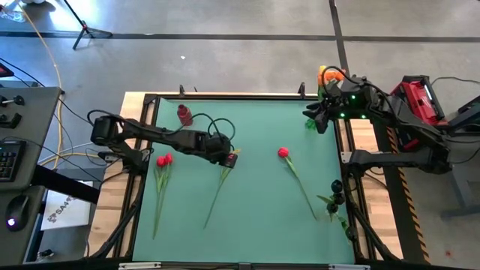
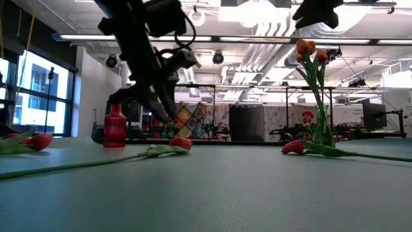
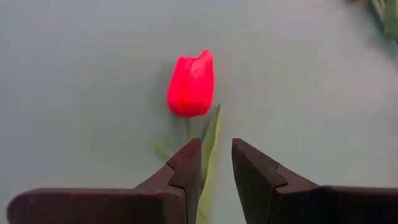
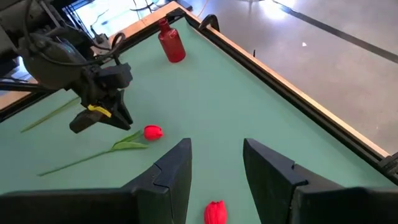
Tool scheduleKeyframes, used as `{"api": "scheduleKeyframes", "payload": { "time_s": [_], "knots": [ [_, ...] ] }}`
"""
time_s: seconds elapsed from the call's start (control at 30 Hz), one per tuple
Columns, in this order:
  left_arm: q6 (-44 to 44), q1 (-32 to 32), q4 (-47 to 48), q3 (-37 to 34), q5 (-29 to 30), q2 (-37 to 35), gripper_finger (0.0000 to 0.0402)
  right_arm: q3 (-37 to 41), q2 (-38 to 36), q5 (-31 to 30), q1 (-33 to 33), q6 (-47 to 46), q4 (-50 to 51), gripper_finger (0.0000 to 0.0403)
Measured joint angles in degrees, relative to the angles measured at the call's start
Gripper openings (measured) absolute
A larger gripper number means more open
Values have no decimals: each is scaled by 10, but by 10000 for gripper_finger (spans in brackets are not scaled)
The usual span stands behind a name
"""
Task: Sort flowers into vase by color
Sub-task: Put the middle right red tulip into the red flower vase
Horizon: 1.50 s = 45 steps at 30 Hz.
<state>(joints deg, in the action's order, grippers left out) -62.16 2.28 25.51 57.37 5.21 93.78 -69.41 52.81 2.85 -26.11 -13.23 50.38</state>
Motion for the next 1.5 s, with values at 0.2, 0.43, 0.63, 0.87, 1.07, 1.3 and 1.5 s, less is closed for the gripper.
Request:
{"api": "scheduleKeyframes", "payload": {
  "time_s": [0.2, 0.43, 0.63, 0.87, 1.07, 1.3, 1.5],
  "knots": [
    [-7, 2, -79, -43, 4, 0, 77, 0, 14, 2, 0, -10, 0, 133],
    [23, 11, -102, -60, 8, 20, 77, 0, 29, 6, 0, -19, -1, 133],
    [49, 11, -158, -58, -26, 67, 77, 0, 31, 17, 0, -35, 0, 133],
    [62, 12, -155, -56, -45, 79, 76, 0, 30, 21, 0, -53, 0, 133],
    [49, 14, -151, -57, -72, 75, 76, 0, 30, 21, 0, -64, 0, 133],
    [50, 10, -118, -52, -70, 55, 76, 0, 30, 18, 4, -69, -1, 133],
    [79, 9, -77, -25, -59, 50, 76, 0, 30, 17, 4, -75, -4, 133]
  ]
}}
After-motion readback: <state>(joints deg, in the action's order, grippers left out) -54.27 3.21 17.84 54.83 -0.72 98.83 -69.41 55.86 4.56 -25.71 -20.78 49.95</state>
